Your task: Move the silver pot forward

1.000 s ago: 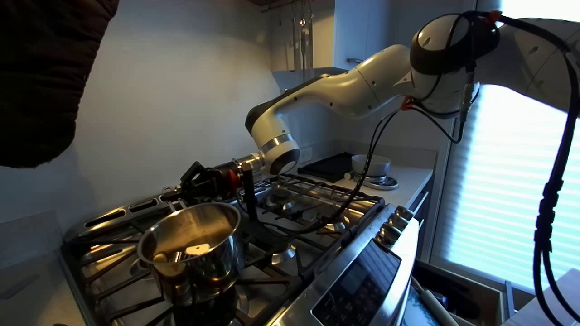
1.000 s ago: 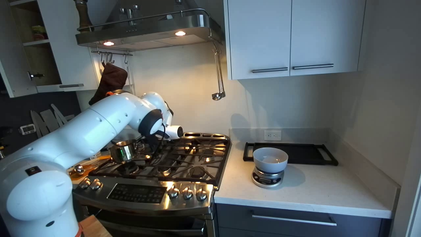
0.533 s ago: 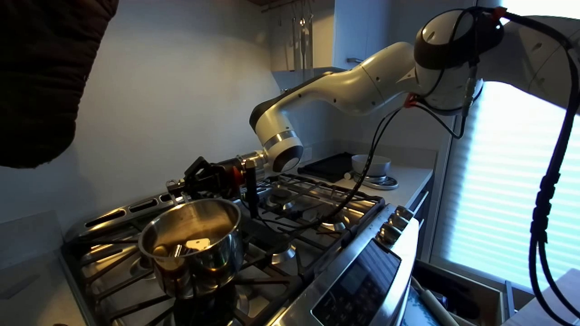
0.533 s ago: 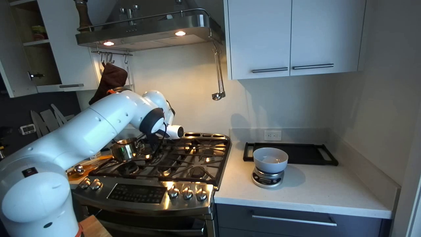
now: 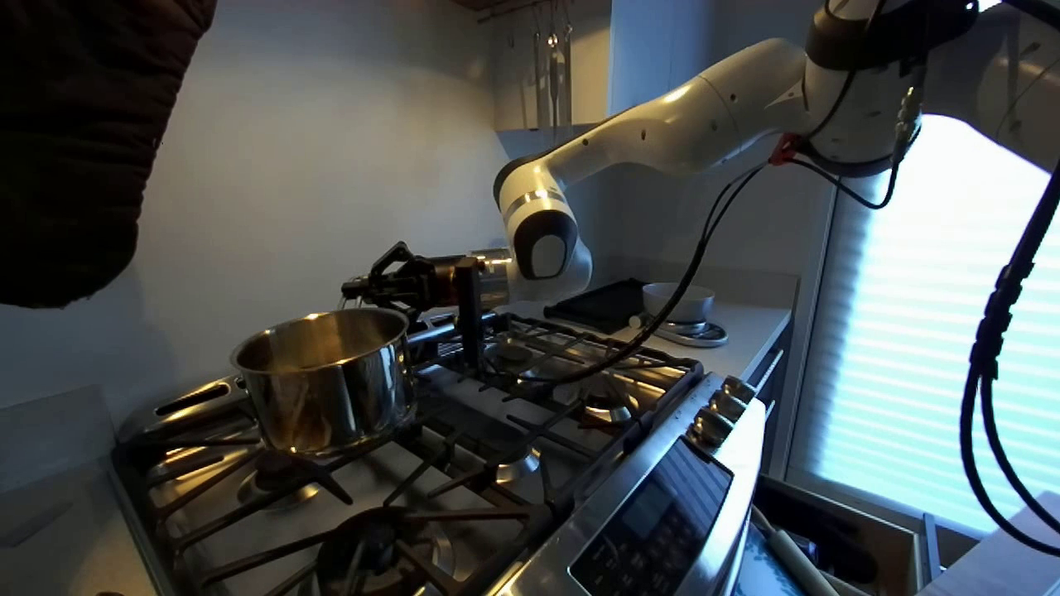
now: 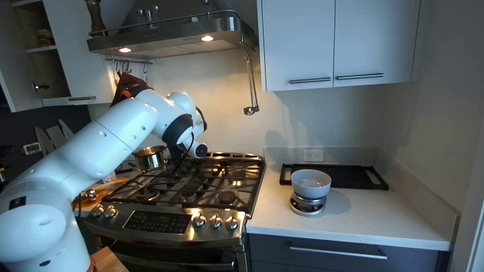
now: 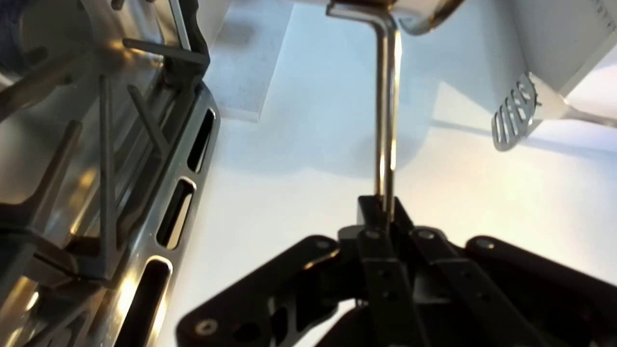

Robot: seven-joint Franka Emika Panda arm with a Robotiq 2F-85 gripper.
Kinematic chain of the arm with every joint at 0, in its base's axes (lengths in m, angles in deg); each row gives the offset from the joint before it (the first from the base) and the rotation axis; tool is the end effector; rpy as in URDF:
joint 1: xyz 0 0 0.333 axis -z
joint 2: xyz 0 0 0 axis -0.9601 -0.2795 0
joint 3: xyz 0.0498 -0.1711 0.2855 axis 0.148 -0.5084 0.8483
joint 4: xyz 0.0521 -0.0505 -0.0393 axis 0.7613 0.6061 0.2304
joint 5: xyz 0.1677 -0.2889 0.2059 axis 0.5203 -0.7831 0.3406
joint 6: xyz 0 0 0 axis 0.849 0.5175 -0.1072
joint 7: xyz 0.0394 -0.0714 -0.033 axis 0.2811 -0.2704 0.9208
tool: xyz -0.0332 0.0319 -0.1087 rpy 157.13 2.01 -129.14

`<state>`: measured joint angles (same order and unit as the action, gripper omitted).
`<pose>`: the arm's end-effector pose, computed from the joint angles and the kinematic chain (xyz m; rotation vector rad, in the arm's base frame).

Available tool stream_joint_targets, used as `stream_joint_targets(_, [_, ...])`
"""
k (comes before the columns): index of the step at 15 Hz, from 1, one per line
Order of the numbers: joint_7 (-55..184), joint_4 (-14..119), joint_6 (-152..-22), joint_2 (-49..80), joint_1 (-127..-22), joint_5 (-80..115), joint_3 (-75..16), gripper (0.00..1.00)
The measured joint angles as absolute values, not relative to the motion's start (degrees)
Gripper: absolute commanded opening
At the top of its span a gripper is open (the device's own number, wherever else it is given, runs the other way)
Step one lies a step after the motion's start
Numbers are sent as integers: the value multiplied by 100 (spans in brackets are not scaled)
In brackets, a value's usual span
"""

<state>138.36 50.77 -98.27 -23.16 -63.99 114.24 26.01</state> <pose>0.6300 0.3770 0.2511 -1.6306 0.0312 -0.3258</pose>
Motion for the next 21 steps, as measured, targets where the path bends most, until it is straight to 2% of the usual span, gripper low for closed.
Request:
stream_joint_targets(4, [15596, 5193, -10653, -2363, -5954, 13211, 3283, 2])
stream_joint_targets(7, [17075, 5116, -10865, -2385, -5775, 14571, 3475, 2])
stream_joint_targets(12, [18787, 5236, -10334, -2417, -5831, 16044, 3398, 2])
stream_joint_targets(16, [18457, 5373, -9129, -1976, -6650, 16473, 2249, 2])
stream_joint_targets(21, [18542, 5333, -9154, -2421, -6536, 16448, 2468, 2])
